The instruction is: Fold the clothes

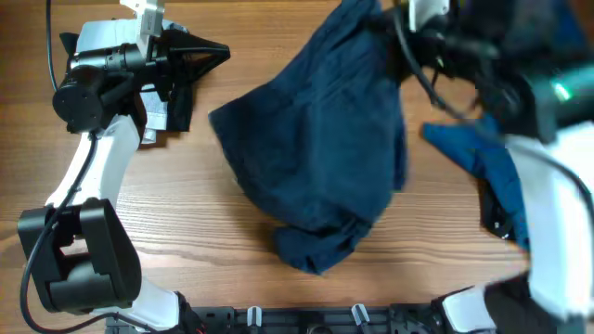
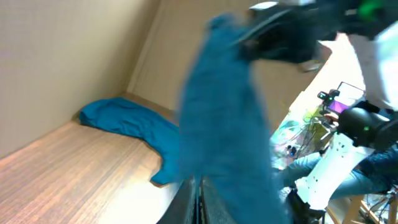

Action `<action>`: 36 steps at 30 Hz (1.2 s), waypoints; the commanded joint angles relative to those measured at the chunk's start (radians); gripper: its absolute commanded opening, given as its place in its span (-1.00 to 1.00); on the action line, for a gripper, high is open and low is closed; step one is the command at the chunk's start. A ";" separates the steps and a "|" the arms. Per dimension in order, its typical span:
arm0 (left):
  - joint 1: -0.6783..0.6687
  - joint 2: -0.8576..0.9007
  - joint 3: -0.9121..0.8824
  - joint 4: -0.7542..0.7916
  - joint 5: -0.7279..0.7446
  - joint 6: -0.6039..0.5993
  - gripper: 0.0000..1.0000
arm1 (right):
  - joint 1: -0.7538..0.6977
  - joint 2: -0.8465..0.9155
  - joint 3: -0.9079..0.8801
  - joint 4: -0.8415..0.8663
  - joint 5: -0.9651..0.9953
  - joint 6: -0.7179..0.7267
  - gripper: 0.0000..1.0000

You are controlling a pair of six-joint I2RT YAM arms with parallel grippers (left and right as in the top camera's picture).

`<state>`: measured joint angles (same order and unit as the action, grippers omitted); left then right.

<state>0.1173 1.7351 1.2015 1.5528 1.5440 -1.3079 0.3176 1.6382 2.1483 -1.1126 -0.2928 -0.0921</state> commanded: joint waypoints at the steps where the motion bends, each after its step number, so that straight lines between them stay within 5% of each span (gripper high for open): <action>1: 0.006 -0.006 0.004 0.006 0.012 -0.013 -0.92 | -0.061 0.208 -0.003 0.059 0.087 0.059 -0.91; 3: 0.005 0.012 0.000 0.002 0.012 -0.013 -0.92 | -0.097 0.342 -0.003 0.128 0.092 0.084 -0.91; 4: 0.005 0.020 -0.007 0.002 0.012 -0.013 -0.92 | -0.117 0.404 -0.003 0.168 0.091 0.107 -0.74; 5: 0.005 0.028 -0.016 0.002 0.012 -0.013 -0.92 | -0.141 0.476 -0.003 0.212 0.090 0.126 0.18; 7: -0.001 0.047 -0.039 0.002 0.012 -0.013 -0.92 | -0.192 0.580 -0.003 0.242 0.088 0.194 0.76; 9: -0.023 0.085 -0.071 0.003 0.012 -0.003 -0.92 | -0.241 0.595 -0.003 0.225 0.056 0.204 0.99; 13: -0.107 0.208 -0.073 -0.090 0.010 0.168 -0.92 | -0.286 0.494 0.000 0.135 0.058 0.193 0.99; 16: -0.167 0.277 -0.073 -0.533 -0.143 0.521 -0.92 | -0.284 0.412 0.000 0.003 0.060 0.169 0.99; 20: -0.183 0.275 -0.068 -1.019 -0.727 0.700 -0.82 | -0.284 0.377 0.000 -0.084 0.060 0.170 0.99; 24: -0.295 0.275 -0.010 -1.392 -1.117 0.970 -0.80 | -0.284 0.377 -0.001 -0.103 0.095 0.169 0.99; 27: -0.393 0.275 0.029 -1.506 -1.335 1.093 -0.68 | -0.284 0.377 -0.001 -0.103 0.095 0.169 0.99; 32: -0.471 0.275 0.035 -1.536 -1.493 1.124 -0.16 | -0.284 0.377 -0.001 -0.112 0.095 0.161 0.99; 36: -0.495 0.275 0.035 -1.568 -1.606 1.149 -0.07 | -0.284 0.378 -0.001 -0.112 0.094 0.147 0.99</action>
<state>-0.3634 2.0178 1.2198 -0.0097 0.0456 -0.2100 0.0311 2.0254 2.1349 -1.2221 -0.2153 0.0746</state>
